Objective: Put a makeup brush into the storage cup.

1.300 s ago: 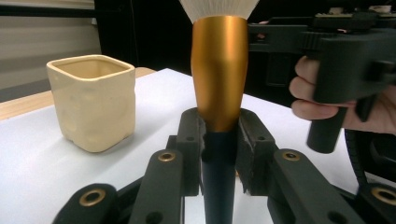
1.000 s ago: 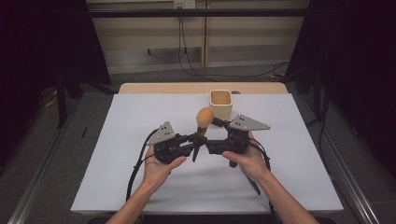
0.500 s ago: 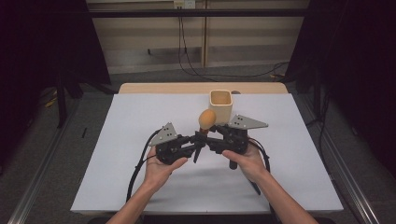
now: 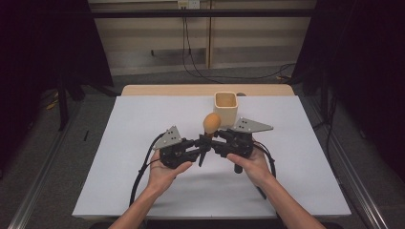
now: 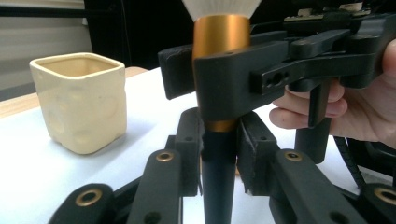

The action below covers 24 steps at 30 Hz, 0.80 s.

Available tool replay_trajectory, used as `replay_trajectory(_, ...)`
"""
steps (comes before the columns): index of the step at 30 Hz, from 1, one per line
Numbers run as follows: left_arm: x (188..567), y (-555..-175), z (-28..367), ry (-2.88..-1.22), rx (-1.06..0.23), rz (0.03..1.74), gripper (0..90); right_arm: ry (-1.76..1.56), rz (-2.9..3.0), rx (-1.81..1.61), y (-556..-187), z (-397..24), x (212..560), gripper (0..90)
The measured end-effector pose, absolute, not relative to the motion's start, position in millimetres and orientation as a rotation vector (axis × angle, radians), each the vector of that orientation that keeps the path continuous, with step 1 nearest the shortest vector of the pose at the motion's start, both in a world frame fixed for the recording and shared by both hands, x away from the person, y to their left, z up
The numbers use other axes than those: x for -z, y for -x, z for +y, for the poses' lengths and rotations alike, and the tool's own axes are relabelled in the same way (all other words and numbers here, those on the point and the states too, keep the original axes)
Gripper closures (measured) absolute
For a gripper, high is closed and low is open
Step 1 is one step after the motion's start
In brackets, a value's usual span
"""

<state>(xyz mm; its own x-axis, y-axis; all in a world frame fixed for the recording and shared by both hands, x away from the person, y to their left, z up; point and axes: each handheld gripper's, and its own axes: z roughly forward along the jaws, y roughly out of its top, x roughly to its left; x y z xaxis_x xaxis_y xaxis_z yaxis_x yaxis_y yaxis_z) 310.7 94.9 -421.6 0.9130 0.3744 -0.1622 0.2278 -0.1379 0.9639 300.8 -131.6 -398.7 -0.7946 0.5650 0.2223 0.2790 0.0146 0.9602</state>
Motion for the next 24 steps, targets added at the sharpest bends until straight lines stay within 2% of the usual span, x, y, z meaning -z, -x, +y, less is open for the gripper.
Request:
replay_trajectory(4,423.2,-311.1,95.6,-1.735,-0.132,0.468,68.7,-0.881,2.071,-1.854,-301.3,-134.1,398.0,63.0)
replay_trajectory(16,425.8,-309.0,95.3,-1.757,-0.122,0.488,55.5,-0.869,2.062,-1.841,-300.1,-137.2,396.6,63.1)
replay_trajectory(22,425.6,-308.1,97.5,-1.763,-0.14,0.513,43.0,-0.871,2.06,-1.829,-300.6,-139.6,396.2,63.1)
replay_trajectory(24,425.0,-307.4,98.5,-1.767,-0.138,0.517,41.7,-0.858,2.06,-1.836,-300.8,-140.5,395.6,63.1)
